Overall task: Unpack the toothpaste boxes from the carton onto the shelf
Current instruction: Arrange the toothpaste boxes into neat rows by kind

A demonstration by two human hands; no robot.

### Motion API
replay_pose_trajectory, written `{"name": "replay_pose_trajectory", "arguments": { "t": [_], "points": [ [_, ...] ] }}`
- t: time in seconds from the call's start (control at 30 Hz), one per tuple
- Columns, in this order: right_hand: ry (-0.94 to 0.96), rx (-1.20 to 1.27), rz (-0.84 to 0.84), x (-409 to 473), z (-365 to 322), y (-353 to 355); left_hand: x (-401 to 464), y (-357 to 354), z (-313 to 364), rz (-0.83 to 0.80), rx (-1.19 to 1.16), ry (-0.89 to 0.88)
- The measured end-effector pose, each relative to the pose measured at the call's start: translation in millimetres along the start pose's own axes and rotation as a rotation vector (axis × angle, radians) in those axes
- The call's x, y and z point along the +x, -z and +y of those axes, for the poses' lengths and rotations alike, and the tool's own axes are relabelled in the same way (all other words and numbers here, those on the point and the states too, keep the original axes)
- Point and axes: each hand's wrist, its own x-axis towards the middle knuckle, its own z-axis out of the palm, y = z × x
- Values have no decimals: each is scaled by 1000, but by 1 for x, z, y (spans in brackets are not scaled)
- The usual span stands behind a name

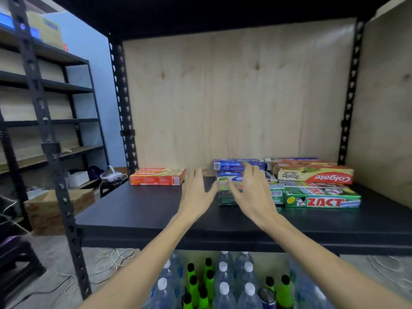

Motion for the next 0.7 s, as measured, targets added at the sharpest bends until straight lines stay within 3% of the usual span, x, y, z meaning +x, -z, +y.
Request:
{"name": "replay_pose_trajectory", "arguments": {
  "t": [0.53, 0.7],
  "points": [
    [-190, -347, 94, 19, 161, 79, 31, -112, 98, -152, 87, -102],
    [-258, -355, 122, 24, 197, 98, 43, -136, 118, -285, 4, -71]
  ]
}}
